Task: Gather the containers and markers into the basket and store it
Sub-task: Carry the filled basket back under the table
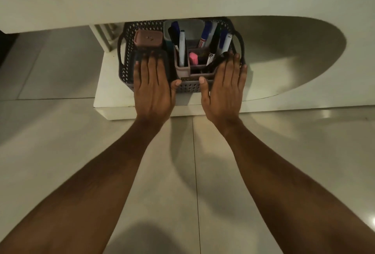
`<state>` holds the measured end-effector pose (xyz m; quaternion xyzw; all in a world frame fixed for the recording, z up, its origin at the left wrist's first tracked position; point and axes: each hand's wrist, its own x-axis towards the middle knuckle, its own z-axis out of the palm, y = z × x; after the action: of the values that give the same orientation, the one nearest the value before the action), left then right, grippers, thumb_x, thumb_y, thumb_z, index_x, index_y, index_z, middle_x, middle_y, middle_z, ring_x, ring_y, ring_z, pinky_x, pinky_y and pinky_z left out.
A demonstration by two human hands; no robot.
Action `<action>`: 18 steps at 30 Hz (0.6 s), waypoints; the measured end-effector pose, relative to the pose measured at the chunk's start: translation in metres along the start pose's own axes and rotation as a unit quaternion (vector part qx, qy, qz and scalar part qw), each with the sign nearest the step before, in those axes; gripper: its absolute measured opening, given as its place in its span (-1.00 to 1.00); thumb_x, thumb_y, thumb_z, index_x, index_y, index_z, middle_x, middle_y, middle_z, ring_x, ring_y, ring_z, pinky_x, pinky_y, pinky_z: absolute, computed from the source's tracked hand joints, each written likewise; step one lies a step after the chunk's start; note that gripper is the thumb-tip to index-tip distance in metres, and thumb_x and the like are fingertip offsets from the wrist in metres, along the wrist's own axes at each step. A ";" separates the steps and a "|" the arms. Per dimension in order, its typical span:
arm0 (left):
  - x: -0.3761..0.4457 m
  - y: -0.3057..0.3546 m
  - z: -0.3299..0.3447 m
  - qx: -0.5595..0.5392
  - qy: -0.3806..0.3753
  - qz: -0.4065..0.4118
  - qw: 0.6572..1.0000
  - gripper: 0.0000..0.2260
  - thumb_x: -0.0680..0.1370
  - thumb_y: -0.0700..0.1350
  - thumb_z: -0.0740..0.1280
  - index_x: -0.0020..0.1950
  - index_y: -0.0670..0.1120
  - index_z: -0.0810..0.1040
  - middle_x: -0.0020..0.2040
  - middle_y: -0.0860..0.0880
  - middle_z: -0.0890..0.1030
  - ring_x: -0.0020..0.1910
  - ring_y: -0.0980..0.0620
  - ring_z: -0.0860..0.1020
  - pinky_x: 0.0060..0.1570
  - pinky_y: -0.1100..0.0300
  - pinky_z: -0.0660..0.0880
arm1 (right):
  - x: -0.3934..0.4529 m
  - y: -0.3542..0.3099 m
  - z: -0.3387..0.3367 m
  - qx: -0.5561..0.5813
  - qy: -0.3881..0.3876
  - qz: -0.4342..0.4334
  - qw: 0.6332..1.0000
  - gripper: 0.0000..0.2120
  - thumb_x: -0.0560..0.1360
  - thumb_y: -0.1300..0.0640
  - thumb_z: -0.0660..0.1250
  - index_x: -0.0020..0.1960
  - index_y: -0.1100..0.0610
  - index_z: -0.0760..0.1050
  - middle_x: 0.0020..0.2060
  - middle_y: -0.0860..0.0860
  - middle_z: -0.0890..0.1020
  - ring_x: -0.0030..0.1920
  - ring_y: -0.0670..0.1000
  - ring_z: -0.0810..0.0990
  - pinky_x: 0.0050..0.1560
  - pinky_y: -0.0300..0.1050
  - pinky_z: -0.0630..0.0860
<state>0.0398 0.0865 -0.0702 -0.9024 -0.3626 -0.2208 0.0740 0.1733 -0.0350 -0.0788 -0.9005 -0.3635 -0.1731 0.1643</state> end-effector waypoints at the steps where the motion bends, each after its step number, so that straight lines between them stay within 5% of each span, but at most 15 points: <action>1: 0.003 0.000 0.001 -0.001 0.002 0.002 1.000 -0.36 0.72 0.22 -0.08 0.59 -0.25 0.20 0.55 -0.31 0.31 0.56 -0.28 0.26 0.61 -0.14 0.09 | 0.004 0.000 0.001 -0.003 -0.002 -0.001 1.000 -0.21 0.67 -0.29 -0.18 0.64 0.29 0.02 0.63 0.26 0.13 0.66 0.22 0.05 0.62 0.29 0.04; 18: 0.003 -0.002 0.013 -0.019 0.009 0.011 1.000 -0.36 0.73 0.17 0.04 0.63 -0.27 0.09 0.61 -0.32 0.20 0.62 -0.26 0.15 0.63 -0.13 0.03 | 0.003 -0.003 0.002 0.005 -0.019 -0.033 0.999 -0.22 0.68 -0.26 -0.11 0.65 0.30 -0.08 0.65 0.28 0.00 0.66 0.25 -0.04 0.63 0.30 0.00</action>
<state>0.0444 0.0934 -0.0805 -0.9054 -0.3477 -0.2351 0.0630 0.1736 -0.0298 -0.0786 -0.8904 -0.3968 -0.1592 0.1560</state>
